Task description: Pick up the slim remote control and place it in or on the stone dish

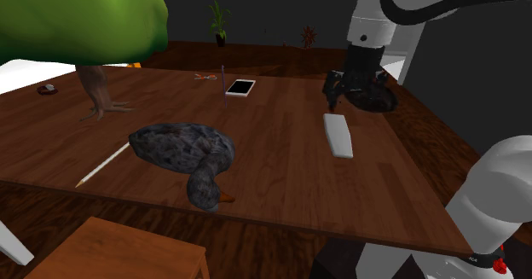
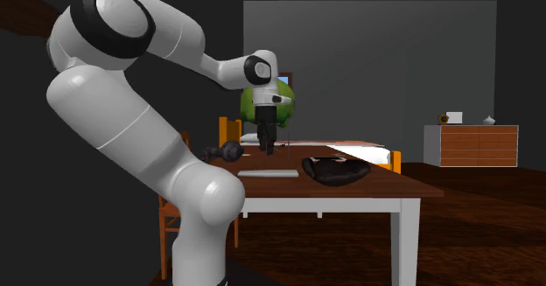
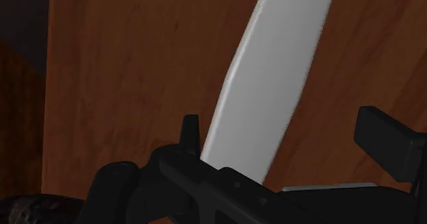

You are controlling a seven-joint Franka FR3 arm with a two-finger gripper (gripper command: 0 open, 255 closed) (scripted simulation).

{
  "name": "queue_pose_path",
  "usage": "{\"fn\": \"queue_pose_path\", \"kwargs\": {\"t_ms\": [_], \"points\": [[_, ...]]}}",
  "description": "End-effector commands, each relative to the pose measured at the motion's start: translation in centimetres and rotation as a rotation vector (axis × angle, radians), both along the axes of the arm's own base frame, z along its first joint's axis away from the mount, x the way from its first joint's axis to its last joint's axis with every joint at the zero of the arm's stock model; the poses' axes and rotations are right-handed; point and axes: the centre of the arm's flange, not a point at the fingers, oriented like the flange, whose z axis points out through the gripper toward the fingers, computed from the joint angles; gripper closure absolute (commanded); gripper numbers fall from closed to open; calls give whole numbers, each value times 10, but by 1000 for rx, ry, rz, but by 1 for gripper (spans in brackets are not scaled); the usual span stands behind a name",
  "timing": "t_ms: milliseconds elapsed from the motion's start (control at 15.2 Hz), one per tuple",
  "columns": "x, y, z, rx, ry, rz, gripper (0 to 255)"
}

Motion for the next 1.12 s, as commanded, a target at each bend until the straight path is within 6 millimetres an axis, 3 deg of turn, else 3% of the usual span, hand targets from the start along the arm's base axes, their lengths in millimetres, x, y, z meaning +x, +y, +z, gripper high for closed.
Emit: {"fn": "queue_pose_path", "kwargs": {"t_ms": [0,66,594,1056], "points": [[9,5,-28,-2,15,-239,0],[13,6,-36,-2,21,-310,0],[13,6,-76,-2,21,-310,0],[13,6,-76,-2,21,-310,0]]}}
